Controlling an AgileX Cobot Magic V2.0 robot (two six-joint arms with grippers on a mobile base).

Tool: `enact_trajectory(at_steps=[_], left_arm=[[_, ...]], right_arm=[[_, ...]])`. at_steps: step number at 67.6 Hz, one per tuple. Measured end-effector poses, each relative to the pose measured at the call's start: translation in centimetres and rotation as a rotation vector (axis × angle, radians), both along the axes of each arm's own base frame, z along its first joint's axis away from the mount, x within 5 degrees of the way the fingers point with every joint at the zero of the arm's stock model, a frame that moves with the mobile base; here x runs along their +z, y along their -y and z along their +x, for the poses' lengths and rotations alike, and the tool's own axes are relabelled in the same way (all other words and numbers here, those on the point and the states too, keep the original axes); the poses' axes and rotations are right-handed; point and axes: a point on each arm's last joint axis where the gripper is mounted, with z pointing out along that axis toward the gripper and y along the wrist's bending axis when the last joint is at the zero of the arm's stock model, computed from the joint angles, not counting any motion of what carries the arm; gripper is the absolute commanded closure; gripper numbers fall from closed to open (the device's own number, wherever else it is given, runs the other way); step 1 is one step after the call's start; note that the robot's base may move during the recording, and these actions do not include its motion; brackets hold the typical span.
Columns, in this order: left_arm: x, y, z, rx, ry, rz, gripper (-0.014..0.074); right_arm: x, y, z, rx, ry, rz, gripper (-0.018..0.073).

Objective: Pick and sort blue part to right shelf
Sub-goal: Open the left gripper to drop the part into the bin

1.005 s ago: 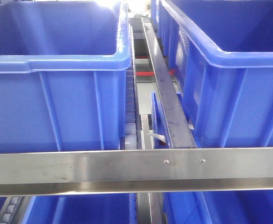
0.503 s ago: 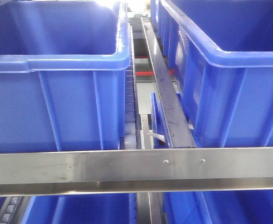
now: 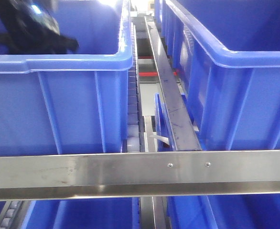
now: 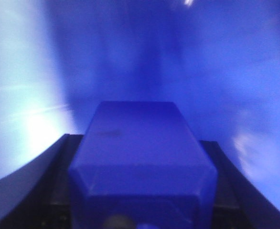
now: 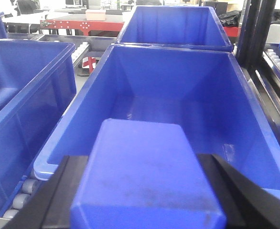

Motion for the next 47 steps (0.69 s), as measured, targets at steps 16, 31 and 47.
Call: enact_trajectory(at_steps=[16,31,47], left_arm=[[-1.02,0.22,0.65,0.003,-0.027,0.003,0.0178],[-0.96,0.26,0.67,0.004,-0.026,-0.002,-0.0076],[-0.50,0.20,0.41,0.006,-0.032,-0.004,-0.0062]], right_arm=[[0.00,0.00,0.00,0.000,0.000,0.000,0.0298],[0.00,0.00,0.00,0.000,0.000,0.000,0.0298],[0.00,0.00,0.00,0.000,0.000,0.000,0.0298]])
